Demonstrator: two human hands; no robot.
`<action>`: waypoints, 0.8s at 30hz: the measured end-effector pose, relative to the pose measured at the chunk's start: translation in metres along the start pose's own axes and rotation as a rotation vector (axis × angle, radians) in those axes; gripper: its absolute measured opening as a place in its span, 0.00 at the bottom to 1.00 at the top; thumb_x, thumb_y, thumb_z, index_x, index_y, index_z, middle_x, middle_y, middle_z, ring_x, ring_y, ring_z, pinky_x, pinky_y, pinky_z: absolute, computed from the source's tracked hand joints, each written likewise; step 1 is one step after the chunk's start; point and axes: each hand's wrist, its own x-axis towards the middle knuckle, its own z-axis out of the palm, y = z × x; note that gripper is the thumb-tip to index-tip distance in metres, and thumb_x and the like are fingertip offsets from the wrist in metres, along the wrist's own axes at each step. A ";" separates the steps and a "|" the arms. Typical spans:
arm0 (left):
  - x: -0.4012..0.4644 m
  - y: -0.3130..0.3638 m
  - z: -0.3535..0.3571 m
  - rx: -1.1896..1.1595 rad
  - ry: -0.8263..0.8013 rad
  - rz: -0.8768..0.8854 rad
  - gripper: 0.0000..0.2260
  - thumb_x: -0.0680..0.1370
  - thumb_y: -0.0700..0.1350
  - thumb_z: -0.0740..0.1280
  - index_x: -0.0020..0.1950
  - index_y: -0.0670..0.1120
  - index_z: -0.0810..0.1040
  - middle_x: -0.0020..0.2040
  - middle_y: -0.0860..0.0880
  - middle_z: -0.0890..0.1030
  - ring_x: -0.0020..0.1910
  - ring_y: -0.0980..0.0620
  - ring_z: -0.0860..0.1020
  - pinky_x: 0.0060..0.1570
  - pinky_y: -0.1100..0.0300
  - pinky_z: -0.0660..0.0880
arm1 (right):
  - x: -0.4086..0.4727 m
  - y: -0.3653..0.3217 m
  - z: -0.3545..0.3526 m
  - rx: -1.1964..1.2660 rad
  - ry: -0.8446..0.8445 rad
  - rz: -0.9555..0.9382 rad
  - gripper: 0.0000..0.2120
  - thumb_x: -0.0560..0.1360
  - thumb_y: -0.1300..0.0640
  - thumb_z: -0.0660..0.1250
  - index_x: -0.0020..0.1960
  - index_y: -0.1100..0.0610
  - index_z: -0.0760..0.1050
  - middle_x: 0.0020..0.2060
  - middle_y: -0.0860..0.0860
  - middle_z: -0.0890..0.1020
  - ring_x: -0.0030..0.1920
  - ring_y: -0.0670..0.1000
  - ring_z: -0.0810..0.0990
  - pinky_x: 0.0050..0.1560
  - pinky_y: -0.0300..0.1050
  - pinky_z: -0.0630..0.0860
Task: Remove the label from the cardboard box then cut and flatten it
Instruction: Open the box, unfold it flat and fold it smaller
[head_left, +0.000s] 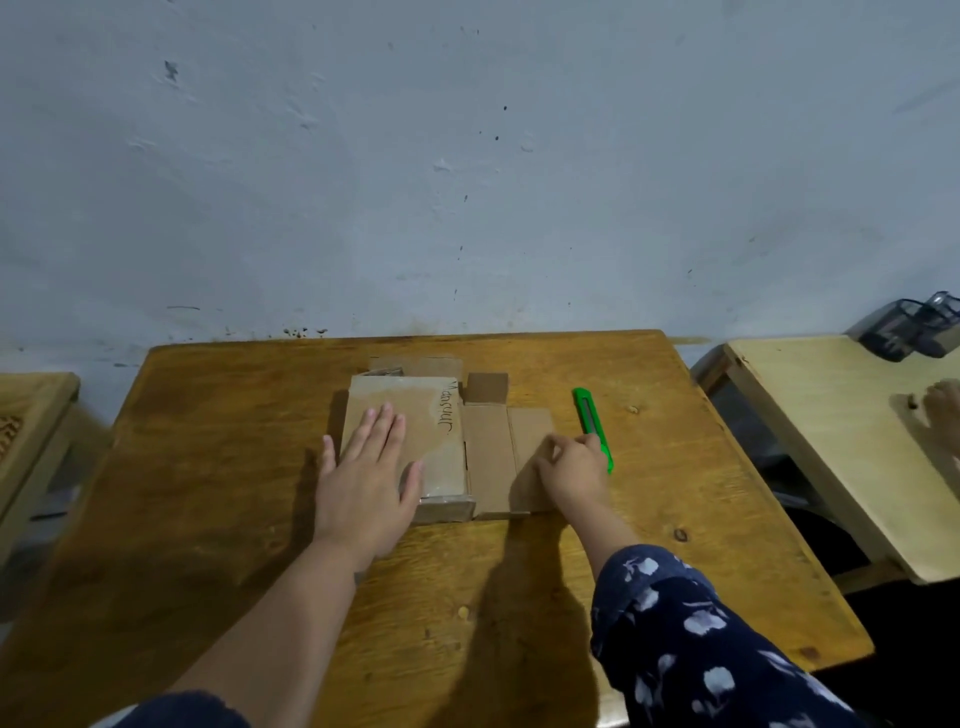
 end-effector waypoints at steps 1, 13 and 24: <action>0.000 0.000 0.001 -0.003 0.012 0.000 0.30 0.78 0.62 0.36 0.78 0.51 0.48 0.78 0.54 0.46 0.77 0.55 0.42 0.75 0.44 0.44 | 0.002 -0.001 0.000 -0.042 0.007 -0.007 0.20 0.75 0.52 0.66 0.67 0.51 0.71 0.67 0.55 0.66 0.65 0.58 0.68 0.65 0.55 0.69; 0.002 -0.004 0.010 -0.011 0.064 0.000 0.30 0.76 0.62 0.37 0.77 0.52 0.50 0.77 0.54 0.48 0.76 0.56 0.45 0.74 0.51 0.45 | 0.044 -0.074 -0.017 -0.022 -0.059 -0.521 0.16 0.79 0.59 0.60 0.64 0.48 0.74 0.62 0.52 0.78 0.52 0.50 0.80 0.49 0.40 0.76; 0.007 -0.039 -0.017 -0.066 0.036 0.008 0.23 0.81 0.58 0.51 0.76 0.54 0.60 0.77 0.55 0.60 0.76 0.56 0.54 0.75 0.44 0.44 | -0.028 -0.013 -0.018 0.113 0.131 -0.329 0.15 0.78 0.60 0.61 0.61 0.49 0.78 0.46 0.54 0.85 0.38 0.52 0.82 0.37 0.43 0.77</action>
